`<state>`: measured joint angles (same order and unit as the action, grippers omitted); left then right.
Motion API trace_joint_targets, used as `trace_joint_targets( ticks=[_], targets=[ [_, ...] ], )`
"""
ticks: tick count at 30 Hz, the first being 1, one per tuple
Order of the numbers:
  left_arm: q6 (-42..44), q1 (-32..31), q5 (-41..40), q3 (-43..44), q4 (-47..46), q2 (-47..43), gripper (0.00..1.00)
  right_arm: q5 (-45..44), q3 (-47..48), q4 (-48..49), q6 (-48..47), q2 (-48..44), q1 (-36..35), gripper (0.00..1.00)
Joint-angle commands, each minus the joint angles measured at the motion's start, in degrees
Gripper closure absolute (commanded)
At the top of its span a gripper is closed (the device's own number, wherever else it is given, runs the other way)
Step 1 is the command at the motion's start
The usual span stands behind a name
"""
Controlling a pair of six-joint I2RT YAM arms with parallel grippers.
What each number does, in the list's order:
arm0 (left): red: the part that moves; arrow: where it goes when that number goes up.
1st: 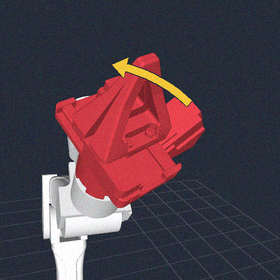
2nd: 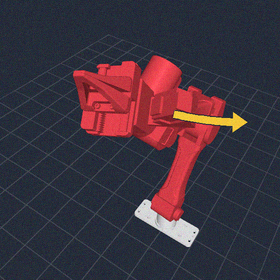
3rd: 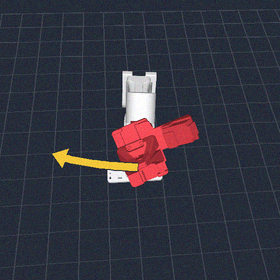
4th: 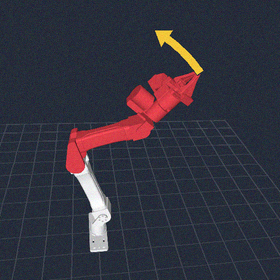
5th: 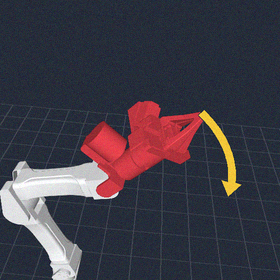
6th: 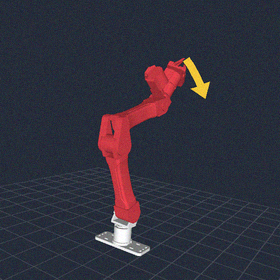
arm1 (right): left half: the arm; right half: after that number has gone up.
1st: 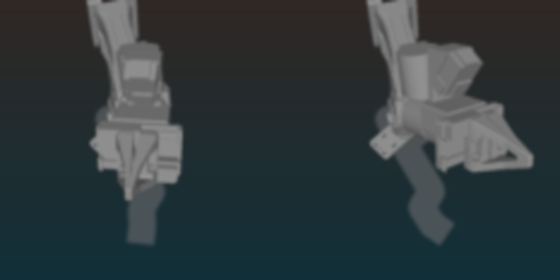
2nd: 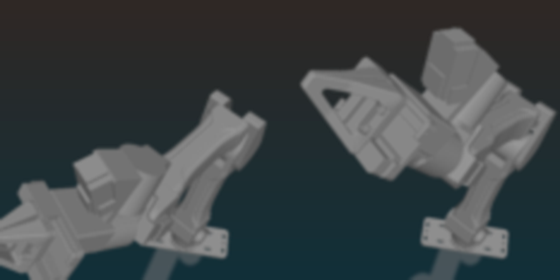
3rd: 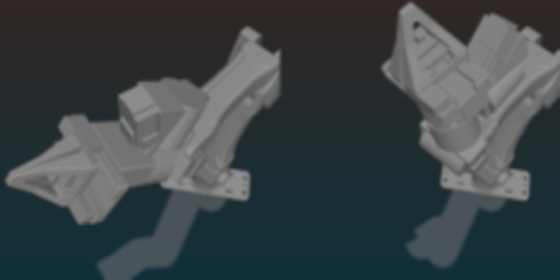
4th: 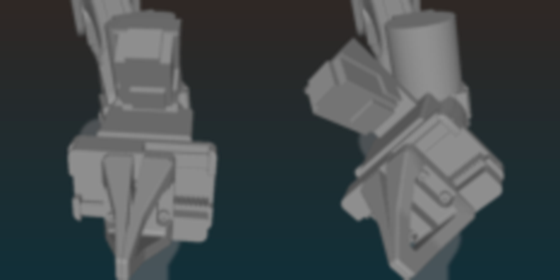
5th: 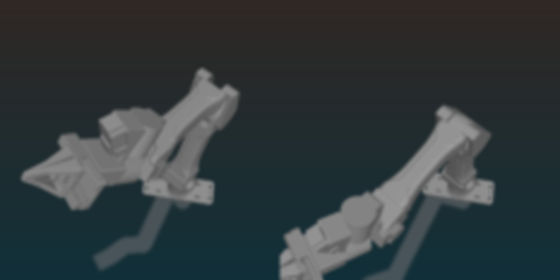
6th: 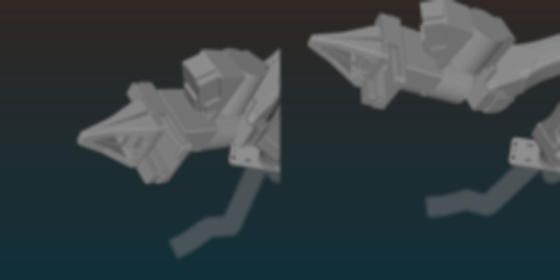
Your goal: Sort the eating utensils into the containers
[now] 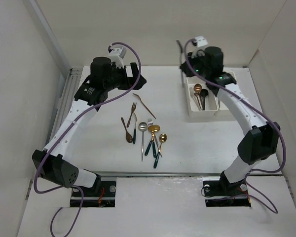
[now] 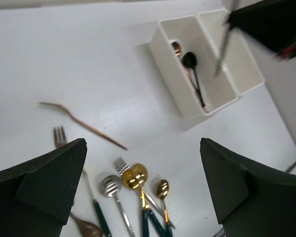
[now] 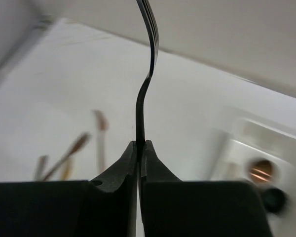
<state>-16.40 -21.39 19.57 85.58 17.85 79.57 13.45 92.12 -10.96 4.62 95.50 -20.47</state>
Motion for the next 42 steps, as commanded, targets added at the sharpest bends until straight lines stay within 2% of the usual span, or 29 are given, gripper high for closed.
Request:
trace_joint_targets(
  ticks=[1, 2, 5, 9, 16, 21, 23, 26, 27, 28, 30, 33, 35, 36, 38, 39, 40, 42],
  targets=[
    [3.04, 0.12, -7.25, -5.49, 1.05, -2.67, 0.01, -9.93, 2.89, -10.29, -7.51, -3.58, 9.81, 1.0],
    [3.91, 0.12, -7.96, -6.82, 1.05, -2.67, 0.01, -9.94, 2.89, -11.7, -8.83, -2.96, 14.79, 1.0],
    [4.53, 0.12, -10.59, -10.59, 1.05, -2.67, 0.01, -9.94, 2.89, -15.57, -12.52, 1.16, 22.37, 1.0],
    [5.33, 0.12, -14.2, -12.02, 1.75, -1.52, 0.01, -11.6, 2.11, -16.9, -14.29, 5.39, 25.73, 1.0],
    [5.86, 0.12, -19.22, -12.02, 6.84, 3.48, 0.01, -12.75, 2.71, -14.61, -14.82, 14.17, 27.49, 1.0],
    [3.31, 0.12, -19.75, -13.95, 11.51, 6.65, 0.21, -15.47, 4.92, -16.72, -14.3, 18.92, 28.03, 1.0],
    [2.7, 0.12, -19.75, -15.53, 13.09, 7.71, 0.24, -16.7, 4.39, -16.72, -14.29, 18.93, 28.03, 0.95],
    [1.99, 0.12, -19.22, -18.16, 14.32, 9.11, 0.27, -16.7, 4.39, -18.04, -14.29, 18.93, 28.03, 0.69],
    [1.47, 0.64, -19.22, -18.69, 14.32, 9.63, 0.29, -16.7, 4.39, -18.83, -14.29, 18.93, 28.03, 0.56],
    [1.46, 0.64, -19.22, -18.7, 14.32, 9.64, 0.32, -16.18, 4.39, -18.83, -14.29, 18.15, 28.03, 0.52],
    [1.46, 2.31, -19.22, -18.7, 14.32, 11.65, 0.44, -15.65, 4.39, -18.83, -14.29, 17.0, 28.03, 0.44],
    [10.3, 2.31, -19.22, -14.59, 14.32, 13.5, 0.51, -14.95, 4.39, -18.83, -14.29, 14.02, 28.03, 0.42],
    [20.48, 2.31, -19.22, -14.04, 10.47, 12.64, 0.51, -13.55, 3.69, -18.83, -14.29, 11.13, 28.03, 0.41],
    [34.02, 2.84, -17.74, -15.69, 5.58, 10.1, 0.51, -12.32, 3.68, -18.83, -14.29, 9.98, 28.03, 0.39],
    [49.72, 2.84, -12.31, -18.33, 2.2, 6.76, 0.44, -10.65, 1.67, -18.22, -14.29, 6.73, 28.03, 0.36],
    [58.33, 3.54, -4.1, -19.65, 3.06, 5.17, 0.41, -9.68, 1.66, -17.44, -14.29, 5.67, 28.03, 0.35],
    [77.73, 3.55, -0.62, -22.53, 5.16, 2.46, 0.37, -7.93, 0.71, -17.43, -14.29, 4.7, 28.03, 0.35],
    [95.34, 3.55, 3.09, -25.89, 9.03, 0.77, 0.33, -6.25, -0.18, -16.2, -14.29, 2.25, 28.03, 0.34]
  ],
)
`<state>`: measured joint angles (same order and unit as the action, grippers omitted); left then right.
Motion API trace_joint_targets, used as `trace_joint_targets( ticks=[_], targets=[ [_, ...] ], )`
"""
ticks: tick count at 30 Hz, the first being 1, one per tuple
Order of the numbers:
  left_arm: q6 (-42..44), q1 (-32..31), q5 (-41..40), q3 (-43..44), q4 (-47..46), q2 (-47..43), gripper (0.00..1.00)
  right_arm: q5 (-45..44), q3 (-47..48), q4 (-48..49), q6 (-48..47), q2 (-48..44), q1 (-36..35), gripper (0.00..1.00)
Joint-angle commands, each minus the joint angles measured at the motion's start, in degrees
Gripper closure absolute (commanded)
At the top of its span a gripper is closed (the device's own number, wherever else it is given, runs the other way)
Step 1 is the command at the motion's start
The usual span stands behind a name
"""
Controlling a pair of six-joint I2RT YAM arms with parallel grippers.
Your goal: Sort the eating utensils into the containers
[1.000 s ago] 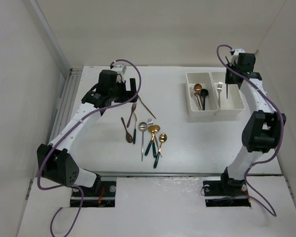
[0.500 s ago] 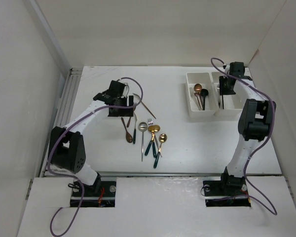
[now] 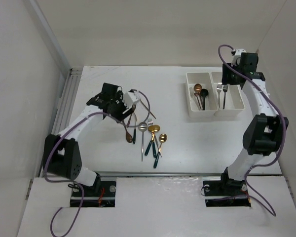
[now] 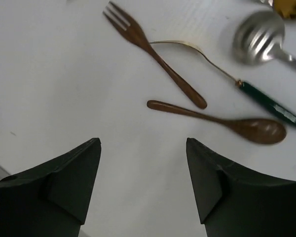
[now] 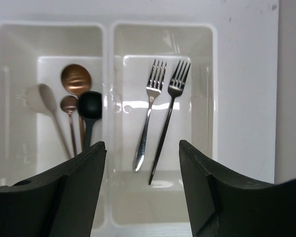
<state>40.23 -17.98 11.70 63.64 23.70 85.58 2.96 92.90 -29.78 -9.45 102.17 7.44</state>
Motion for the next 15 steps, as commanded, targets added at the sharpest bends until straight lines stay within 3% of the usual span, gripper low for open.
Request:
trace_joint_targets(
  ticks=[1, 2, 6, 15],
  targets=[
    [44.27, 0.14, 11.49, -6.83, 3.8, -5.77, 0.31, 5.2, -1.49, 2.62, -0.21, -5.04, 0.12, 0.34],
    [54.07, -0.39, 11.5, -7.64, 4.33, -5.78, 0.31, 5.73, -1.5, 2.62, -0.21, -5.66, 0.12, 0.32],
    [70.91, -0.39, 14.83, -5.02, 10.56, -1.31, 0.35, 7.67, -3.51, 2.62, -0.74, -8.47, 0.12, 0.32],
    [86.77, -1.45, 13.88, 1.06, 21.55, 8.81, 0.44, 8.46, -7.91, 3.41, -1.8, -12.87, 0.12, 0.32]
  ],
)
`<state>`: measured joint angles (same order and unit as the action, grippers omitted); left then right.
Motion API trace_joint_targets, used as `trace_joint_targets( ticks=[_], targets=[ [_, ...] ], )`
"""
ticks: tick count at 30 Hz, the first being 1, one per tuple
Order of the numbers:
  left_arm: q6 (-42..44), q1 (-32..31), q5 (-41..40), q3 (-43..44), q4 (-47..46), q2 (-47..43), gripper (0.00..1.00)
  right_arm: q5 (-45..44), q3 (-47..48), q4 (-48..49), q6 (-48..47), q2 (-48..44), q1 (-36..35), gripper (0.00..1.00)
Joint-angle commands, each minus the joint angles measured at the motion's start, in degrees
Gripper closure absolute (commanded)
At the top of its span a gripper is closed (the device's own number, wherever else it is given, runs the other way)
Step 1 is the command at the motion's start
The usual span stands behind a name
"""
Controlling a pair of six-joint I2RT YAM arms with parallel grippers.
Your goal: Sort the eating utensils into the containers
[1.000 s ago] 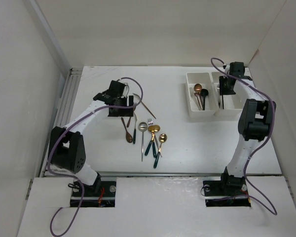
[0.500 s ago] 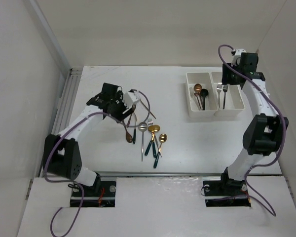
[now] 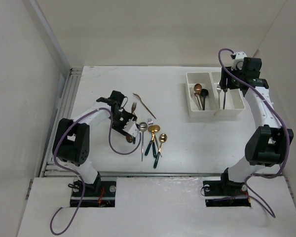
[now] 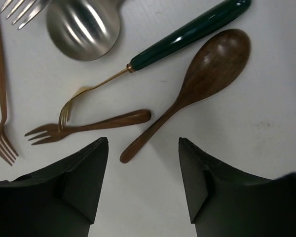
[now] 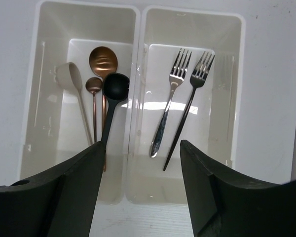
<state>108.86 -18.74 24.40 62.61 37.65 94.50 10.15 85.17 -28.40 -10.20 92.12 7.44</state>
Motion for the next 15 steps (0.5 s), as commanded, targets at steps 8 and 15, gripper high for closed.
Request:
trace_joint_targets(
  ticks=[8, 15],
  targets=[
    [18.14, -2.96, -2.78, -1.09, 8.32, 0.95, 0.64, 2.33, -3.16, 3.27, -1.05, -5.1, 0.12, 0.32],
    [14.46, -5.69, -2.86, -4.77, 2.62, 2.26, 0.64, 2.33, -3.16, 3.27, -1.05, -5.1, 0.12, 0.32]
  ],
)
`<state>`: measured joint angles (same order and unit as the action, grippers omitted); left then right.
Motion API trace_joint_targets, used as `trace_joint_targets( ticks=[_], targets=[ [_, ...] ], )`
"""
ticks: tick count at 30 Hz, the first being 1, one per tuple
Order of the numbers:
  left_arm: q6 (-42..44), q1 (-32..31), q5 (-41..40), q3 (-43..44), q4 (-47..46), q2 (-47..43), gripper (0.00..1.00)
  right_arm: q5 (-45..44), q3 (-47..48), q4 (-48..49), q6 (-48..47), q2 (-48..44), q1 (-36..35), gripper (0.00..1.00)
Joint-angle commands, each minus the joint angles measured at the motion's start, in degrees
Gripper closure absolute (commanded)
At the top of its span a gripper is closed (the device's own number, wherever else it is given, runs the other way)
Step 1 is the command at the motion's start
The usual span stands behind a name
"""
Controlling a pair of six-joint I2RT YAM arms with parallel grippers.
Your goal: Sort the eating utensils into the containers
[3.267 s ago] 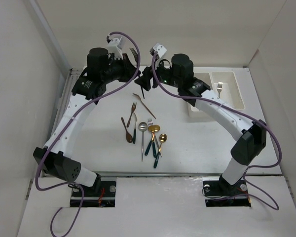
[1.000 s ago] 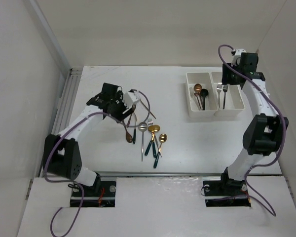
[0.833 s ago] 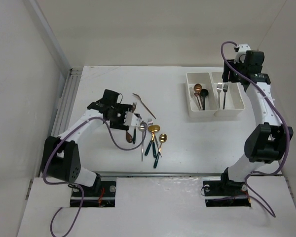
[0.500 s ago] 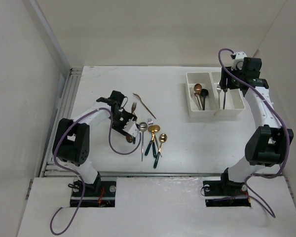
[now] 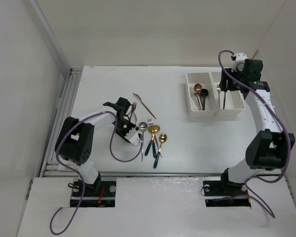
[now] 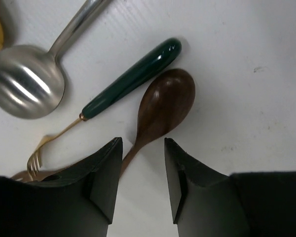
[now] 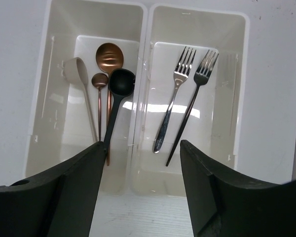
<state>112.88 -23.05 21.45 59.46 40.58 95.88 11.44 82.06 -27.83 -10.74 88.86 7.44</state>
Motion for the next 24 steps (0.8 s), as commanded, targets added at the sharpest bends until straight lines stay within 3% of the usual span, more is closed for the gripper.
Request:
trace_joint_targets(
  ticks=[1, 10, 15, 16, 19, 24],
  targets=[
    [8.86, -1.39, 0.08, -1.63, -1.02, 0.89, 0.64, 1.04, -0.06, 2.7, -0.51, -1.85, 0.12, 0.32],
    [6.48, -1.39, -4.04, -1.45, -1.82, 5.02, 0.76, 0.43, -0.58, 2.17, -0.51, -2.9, 0.12, 0.32],
    [6.92, -2.43, -5.19, -1.98, 1.07, 5.64, 0.88, 0.42, -0.59, 2.17, -0.51, -3.43, 0.12, 0.32],
    [6.31, -2.44, -4.58, -1.98, 1.08, 6.16, 1.0, 0.42, -0.59, 2.17, -0.51, -3.43, 0.12, 0.32],
    [2.27, -3.49, -2.47, -1.37, 1.79, 6.17, 1.0, 0.42, -0.06, 2.17, -0.51, -4.04, 0.12, 0.32],
    [-11.26, -0.96, 9.02, 5.55, 5.82, 6.17, 1.0, 0.42, -0.06, 1.12, -0.51, -4.75, 0.12, 0.32]
  ],
)
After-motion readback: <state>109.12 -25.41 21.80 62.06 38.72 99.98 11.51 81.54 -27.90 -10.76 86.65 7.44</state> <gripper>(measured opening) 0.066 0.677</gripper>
